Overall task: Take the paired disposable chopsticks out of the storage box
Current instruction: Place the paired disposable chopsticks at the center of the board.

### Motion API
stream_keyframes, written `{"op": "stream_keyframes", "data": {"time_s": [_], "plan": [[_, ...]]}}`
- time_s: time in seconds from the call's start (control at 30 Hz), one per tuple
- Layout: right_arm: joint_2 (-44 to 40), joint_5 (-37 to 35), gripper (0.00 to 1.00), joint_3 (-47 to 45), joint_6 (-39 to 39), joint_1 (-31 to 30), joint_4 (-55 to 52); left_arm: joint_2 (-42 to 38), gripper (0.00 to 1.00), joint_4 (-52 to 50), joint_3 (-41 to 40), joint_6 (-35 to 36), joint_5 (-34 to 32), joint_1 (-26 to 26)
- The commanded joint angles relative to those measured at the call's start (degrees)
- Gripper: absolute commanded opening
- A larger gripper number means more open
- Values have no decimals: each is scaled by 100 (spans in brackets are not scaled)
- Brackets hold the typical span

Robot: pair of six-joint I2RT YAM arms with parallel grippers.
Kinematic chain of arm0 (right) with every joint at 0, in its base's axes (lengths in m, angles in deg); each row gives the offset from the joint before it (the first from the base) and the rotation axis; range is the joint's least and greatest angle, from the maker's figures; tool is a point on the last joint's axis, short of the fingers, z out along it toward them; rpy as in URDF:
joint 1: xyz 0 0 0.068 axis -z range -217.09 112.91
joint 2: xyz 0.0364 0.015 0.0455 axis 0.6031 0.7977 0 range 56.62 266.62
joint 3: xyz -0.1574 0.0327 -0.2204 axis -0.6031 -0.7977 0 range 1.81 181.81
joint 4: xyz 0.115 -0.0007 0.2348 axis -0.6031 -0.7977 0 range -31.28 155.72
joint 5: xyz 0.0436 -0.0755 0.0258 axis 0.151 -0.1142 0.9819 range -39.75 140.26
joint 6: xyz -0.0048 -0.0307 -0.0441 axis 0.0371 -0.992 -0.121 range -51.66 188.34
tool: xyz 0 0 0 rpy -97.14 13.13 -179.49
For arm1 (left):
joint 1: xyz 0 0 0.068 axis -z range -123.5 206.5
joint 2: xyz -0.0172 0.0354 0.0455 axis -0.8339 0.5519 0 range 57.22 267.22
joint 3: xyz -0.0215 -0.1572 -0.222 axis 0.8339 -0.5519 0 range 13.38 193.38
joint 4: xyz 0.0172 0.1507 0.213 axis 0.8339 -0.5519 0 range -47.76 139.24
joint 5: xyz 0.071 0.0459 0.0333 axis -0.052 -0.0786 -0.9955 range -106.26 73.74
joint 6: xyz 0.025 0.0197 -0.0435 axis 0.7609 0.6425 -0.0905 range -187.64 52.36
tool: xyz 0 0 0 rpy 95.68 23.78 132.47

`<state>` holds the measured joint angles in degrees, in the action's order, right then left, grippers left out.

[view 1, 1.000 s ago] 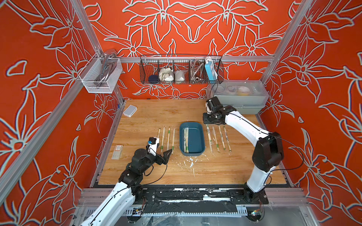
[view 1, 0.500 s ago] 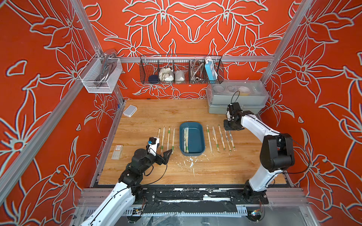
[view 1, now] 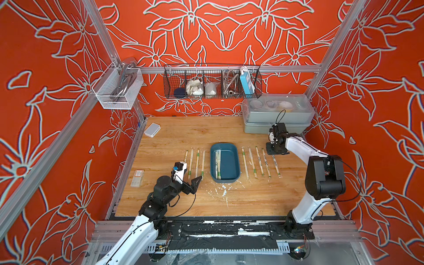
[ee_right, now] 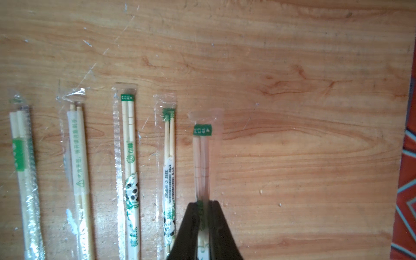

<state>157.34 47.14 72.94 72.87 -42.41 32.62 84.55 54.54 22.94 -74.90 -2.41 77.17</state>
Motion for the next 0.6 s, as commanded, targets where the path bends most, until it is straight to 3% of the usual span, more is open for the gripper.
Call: {"op": "stream_keyframes", "data": {"time_s": [0.0, 0.57], "plan": [[169, -7, 0, -48, -128, 56, 98, -35, 100, 217, -35, 68, 70, 25], [636, -20, 0, 103, -231, 136, 360, -27, 100, 226, -47, 60, 53, 25]]}}
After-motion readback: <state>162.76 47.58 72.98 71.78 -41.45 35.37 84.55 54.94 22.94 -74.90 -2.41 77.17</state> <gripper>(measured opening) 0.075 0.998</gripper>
